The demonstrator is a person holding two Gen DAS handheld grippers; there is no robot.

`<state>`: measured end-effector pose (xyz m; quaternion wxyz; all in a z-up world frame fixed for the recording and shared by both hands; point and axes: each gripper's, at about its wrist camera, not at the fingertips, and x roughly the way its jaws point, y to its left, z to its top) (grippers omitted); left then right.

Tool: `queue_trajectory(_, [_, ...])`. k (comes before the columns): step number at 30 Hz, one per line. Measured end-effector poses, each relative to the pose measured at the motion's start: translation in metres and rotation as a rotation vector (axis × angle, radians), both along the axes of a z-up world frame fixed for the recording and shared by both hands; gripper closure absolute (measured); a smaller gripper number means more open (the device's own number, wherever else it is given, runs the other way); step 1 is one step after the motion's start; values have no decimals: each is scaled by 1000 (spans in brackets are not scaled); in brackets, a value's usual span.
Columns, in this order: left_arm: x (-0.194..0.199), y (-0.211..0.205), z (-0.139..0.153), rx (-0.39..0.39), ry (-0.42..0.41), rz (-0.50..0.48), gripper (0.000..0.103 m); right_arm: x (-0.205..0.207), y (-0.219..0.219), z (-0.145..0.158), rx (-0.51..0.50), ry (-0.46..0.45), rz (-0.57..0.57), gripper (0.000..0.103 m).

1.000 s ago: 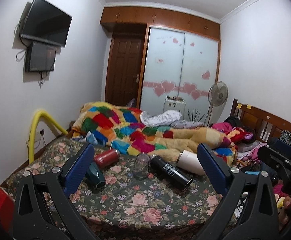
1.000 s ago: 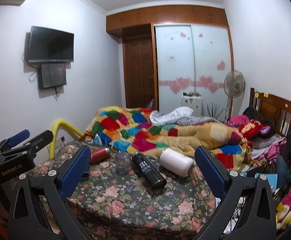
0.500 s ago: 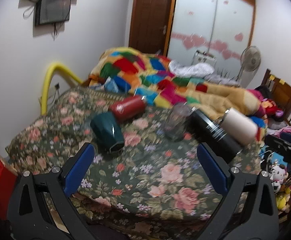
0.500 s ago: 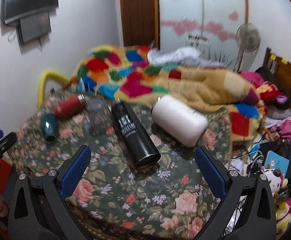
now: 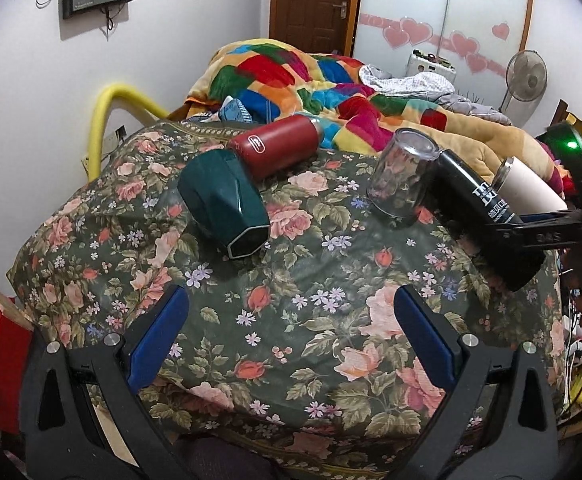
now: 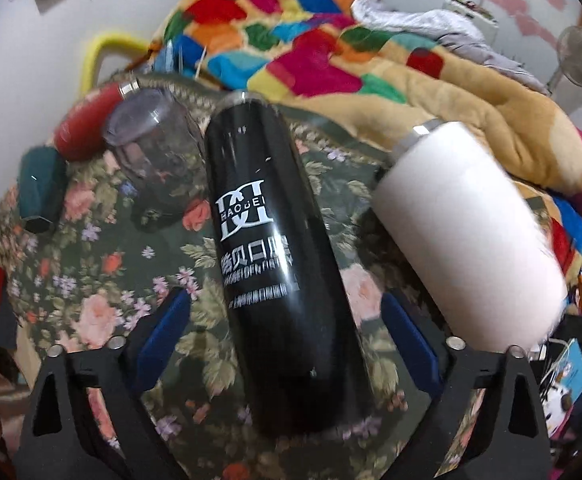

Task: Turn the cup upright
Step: 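Move the right gripper down to the black thermos and close around its middle, then lift the black thermos with the right gripper and tilt it toward the left gripper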

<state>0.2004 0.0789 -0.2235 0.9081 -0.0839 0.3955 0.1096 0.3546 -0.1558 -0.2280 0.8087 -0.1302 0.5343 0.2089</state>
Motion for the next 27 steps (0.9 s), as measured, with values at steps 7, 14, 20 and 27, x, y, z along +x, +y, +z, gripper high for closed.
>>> queue_trajectory(7, [3, -2, 3, 9, -17, -14, 0, 10, 14, -15, -46, 56, 42, 24])
queue_trajectory(14, [1, -7, 11, 4, -38, -25, 0, 20, 7, -20, -28, 95, 10, 37])
queue_trajectory(20, [-9, -9, 23, 11, -64, -27, 0, 6, 3, -12, 6, 93, -10, 37])
queue_trajectory(27, [-25, -11, 43, 8, -107, -30, 0, -22, -5, 26, 35, 12, -13, 37])
